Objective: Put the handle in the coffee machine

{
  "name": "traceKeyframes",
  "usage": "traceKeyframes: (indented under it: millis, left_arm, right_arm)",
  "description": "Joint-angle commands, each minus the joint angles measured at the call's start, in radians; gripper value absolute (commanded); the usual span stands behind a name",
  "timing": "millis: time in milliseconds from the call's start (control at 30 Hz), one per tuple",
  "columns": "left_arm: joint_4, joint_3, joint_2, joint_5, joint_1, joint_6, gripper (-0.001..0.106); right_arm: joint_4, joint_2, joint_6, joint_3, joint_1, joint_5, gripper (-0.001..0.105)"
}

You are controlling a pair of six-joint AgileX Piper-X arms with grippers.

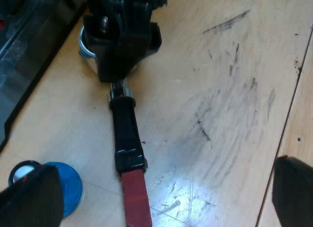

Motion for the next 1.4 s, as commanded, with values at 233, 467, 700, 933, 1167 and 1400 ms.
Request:
traceKeyframes:
  millis: [233,467,700,933,1167,1400]
  left_arm:
    - [-0.007,-0.002,-0.004,-0.002,0.003,-0.007,0.087]
    - [-0.007,-0.002,-0.004,-0.002,0.003,-0.007,0.087]
    - [-0.007,-0.002,-0.004,-0.002,0.003,-0.005,0.087]
    - [-0.004,-0.002,-0.004,-0.002,0.003,0.076,0.087]
    - [0.006,-0.002,0.002,-0.002,0.003,0.205,0.087]
    - [-0.007,-0.002,0.047,0.0,0.003,0.205,0.087]
  right_arm:
    - [0.003,0.004,-0.051,-0.009,-0.001,-0.034,0.083]
    - [0.001,0.013,-0.067,-0.009,-0.001,-0.034,0.064]
    - [0.016,0.026,-0.057,-0.009,-0.001,-0.04,0.027]
    - [0.107,-0.018,0.069,-0.05,0.001,-0.04,0.0]
    - [0.185,-0.119,0.138,-0.061,0.001,-0.04,0.0]
    - [0.263,-0.214,0.159,-0.061,0.001,-0.042,0.0]
